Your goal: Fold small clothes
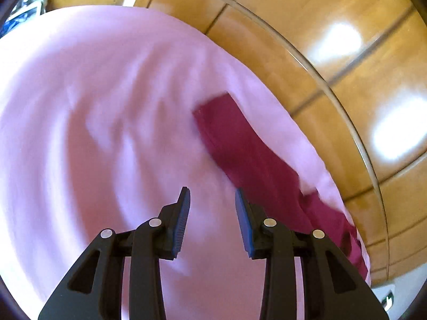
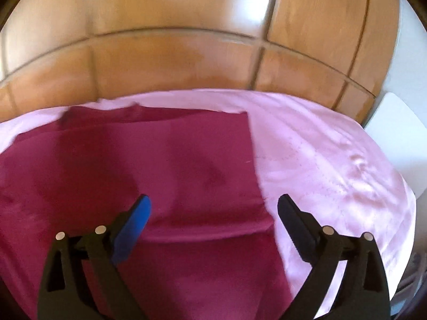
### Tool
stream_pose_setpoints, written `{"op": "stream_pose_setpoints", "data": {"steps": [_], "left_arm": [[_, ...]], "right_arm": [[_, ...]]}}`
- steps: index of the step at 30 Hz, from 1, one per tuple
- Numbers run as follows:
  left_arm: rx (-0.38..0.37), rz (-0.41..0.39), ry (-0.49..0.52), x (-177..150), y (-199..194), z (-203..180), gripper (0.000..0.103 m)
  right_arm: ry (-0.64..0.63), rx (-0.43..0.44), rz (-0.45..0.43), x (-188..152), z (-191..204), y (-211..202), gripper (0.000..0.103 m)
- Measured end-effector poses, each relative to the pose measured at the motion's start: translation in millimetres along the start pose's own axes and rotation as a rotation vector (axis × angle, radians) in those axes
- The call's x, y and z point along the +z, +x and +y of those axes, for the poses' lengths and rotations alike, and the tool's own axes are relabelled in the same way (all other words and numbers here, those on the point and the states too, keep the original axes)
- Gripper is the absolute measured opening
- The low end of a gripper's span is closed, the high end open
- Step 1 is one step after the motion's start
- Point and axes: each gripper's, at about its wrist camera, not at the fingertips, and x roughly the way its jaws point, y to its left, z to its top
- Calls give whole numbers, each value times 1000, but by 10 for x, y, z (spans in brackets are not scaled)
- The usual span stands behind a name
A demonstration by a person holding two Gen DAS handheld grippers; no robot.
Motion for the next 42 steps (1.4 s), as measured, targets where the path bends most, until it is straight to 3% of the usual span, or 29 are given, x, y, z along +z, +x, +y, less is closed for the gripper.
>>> {"op": "stream_pose_setpoints", "data": {"steps": [3,7,10,13,17,18,19,20,24,29,33,38,42], "left_arm": [[17,-3,-21,227,130,77,33],[20,23,-33,358,315,56,33],[46,47,-34,458,477,15,33],[72,68,-35,571,606,-19,33],[75,64,-34,681,720,-74,33],[81,52,-27,700,737,-90,30],[94,39,-9,713,744,-111,15],[100,34,9,708,750,-123,7],[74,-39,-9,688,549,-107,6],[1,-132,-101,703,99,47,6],[-52,-181,-34,572,-248,-167,6],[-216,-229,96,207,-648,-823,6],[-413,-169,281,-325,-837,-1665,6]], "right_arm": [[-94,95,17,-177,294,-155,96],[-157,147,63,-415,570,-130,96],[-94,149,87,-494,588,-13,100],[-18,206,122,-494,488,65,101],[-15,214,126,-449,460,104,101],[-21,206,124,-458,480,94,101],[-24,201,123,-480,525,65,101],[-26,198,123,-483,536,64,101],[-23,201,122,-470,543,63,101],[-19,206,120,-502,524,62,101],[-14,211,117,-506,510,56,101],[-8,218,116,-506,498,55,101],[-2,222,113,-505,489,49,101]]}}
